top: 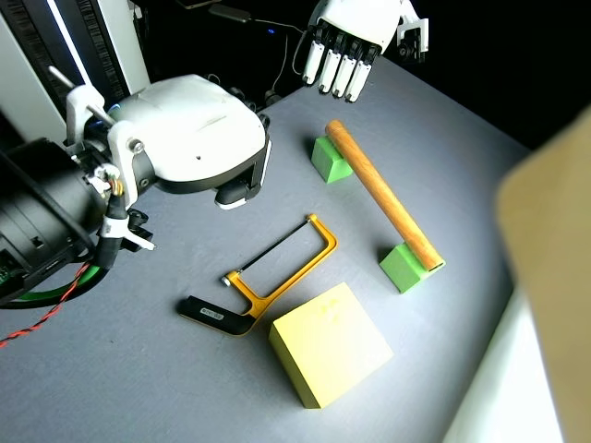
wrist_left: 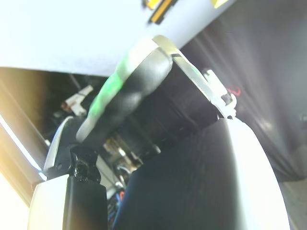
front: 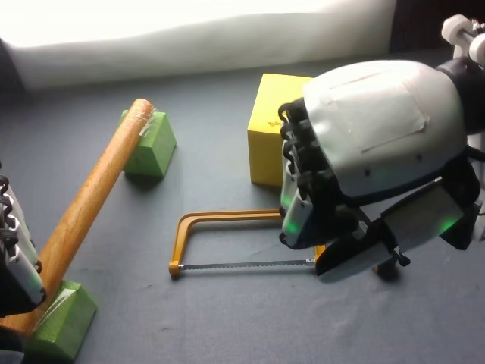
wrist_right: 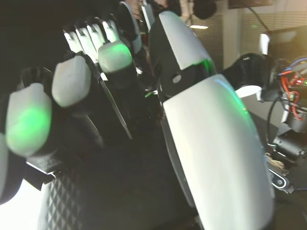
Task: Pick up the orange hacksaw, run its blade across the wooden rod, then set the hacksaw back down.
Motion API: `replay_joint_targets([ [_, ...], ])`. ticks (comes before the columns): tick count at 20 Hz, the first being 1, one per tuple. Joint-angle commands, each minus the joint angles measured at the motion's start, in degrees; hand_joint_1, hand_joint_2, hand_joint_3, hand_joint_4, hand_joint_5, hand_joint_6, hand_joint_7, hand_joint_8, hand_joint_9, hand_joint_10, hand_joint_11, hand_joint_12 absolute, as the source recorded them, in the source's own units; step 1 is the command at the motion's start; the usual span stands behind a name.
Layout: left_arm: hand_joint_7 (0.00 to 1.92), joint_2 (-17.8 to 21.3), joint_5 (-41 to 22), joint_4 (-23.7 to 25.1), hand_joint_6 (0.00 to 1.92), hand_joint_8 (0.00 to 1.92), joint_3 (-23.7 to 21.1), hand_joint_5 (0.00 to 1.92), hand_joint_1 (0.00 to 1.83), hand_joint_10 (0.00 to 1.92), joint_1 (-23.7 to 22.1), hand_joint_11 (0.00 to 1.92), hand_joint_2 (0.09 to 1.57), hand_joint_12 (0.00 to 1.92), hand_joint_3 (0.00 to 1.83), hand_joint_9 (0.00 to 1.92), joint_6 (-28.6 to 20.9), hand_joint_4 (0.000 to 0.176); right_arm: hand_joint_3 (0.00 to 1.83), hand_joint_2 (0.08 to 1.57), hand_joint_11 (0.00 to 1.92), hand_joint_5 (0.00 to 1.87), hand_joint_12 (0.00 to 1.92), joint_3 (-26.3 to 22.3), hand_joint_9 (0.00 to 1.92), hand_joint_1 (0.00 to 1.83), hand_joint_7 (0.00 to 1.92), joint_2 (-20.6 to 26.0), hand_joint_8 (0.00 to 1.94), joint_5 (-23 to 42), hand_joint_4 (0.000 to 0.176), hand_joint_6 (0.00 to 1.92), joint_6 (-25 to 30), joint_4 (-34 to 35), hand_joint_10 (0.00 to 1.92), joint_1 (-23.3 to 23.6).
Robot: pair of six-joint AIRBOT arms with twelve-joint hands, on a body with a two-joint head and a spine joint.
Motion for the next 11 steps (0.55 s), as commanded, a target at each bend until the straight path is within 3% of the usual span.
replay_joint_targets([
  [1, 1.37, -0.04, -4.89, -3.57, 1.92, 1.92, -0.01, 1.32, 0.44, 1.92, -0.49, 1.42, 1.32, 1.92, 0.0, 1.4, -0.11, 0.0, 0.01, 1.38, 1.67, 1.19, 1.92, 0.1, 1.5, 0.4, 1.35, 0.3, 1.94, 3.2, 0.0, 1.92, 0.34, 5.92, 1.92, 0.46],
  [6, 1.4, -0.31, -6.21, -3.18, 1.92, 1.92, 0.84, 1.31, 0.35, 1.92, -0.62, 1.48, 1.4, 1.92, 0.01, 1.44, -0.26, 0.0, 0.01, 1.44, 1.6, 1.15, 1.92, 0.1, 1.45, 0.38, 1.31, 0.52, 1.94, 4.57, 0.0, 1.92, 0.34, 5.92, 1.92, 0.51],
  [11, 1.33, -0.6, -7.91, -2.7, 1.92, 1.92, 2.43, 1.22, 0.46, 1.92, -0.54, 1.45, 1.4, 1.92, 0.0, 1.38, -0.35, 0.0, 0.0, 1.43, 1.57, 1.11, 1.92, 0.1, 1.41, 0.45, 1.27, 1.05, 1.94, 5.01, 0.0, 1.92, 0.57, 5.95, 1.92, 0.94],
])
